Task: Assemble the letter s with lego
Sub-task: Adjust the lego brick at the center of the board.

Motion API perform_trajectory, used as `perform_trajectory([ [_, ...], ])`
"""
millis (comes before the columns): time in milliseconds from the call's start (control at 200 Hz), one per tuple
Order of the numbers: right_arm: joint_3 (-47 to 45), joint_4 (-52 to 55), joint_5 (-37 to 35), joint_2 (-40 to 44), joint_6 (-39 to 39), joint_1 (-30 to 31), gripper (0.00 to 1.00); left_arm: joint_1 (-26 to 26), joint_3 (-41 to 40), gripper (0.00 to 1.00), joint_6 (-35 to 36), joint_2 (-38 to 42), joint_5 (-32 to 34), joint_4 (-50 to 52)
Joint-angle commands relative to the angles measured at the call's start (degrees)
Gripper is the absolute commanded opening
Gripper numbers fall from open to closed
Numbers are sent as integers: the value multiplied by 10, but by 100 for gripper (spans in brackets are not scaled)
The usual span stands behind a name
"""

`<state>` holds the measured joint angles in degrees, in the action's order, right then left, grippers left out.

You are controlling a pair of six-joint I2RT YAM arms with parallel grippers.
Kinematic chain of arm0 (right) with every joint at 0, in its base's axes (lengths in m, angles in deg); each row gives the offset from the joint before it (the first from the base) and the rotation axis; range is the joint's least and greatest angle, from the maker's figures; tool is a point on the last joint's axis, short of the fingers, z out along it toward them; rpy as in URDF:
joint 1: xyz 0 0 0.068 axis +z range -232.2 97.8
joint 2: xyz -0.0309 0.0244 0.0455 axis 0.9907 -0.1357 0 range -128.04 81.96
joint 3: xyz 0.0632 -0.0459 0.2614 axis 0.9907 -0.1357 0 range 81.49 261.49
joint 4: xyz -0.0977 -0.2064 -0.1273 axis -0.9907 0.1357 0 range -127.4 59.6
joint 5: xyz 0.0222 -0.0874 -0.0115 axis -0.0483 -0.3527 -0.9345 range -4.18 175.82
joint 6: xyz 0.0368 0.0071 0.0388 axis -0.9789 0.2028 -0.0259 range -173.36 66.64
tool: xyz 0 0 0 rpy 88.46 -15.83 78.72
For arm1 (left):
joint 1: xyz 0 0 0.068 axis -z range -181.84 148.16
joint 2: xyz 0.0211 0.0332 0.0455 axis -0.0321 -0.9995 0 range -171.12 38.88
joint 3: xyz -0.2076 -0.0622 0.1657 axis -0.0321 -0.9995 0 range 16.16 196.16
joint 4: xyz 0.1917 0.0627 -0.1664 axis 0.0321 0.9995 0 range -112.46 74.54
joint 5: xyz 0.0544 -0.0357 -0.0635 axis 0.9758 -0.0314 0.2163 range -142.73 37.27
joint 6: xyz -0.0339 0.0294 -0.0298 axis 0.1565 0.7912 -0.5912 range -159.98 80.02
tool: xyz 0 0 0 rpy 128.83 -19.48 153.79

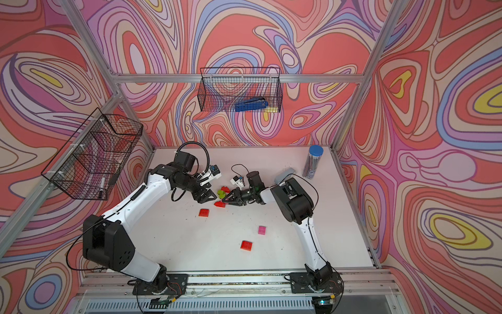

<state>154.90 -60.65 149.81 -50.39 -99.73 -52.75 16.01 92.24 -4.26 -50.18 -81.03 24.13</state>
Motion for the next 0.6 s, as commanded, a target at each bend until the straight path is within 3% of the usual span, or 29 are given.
perform_trajectory([
  [0,4,5,-13,-25,-26,1,32,-5,8,76,0,2,-11,17],
  [596,-24,15,-68,-3,-38,-3,45,-9,9,76,-1,-2,-19,18],
])
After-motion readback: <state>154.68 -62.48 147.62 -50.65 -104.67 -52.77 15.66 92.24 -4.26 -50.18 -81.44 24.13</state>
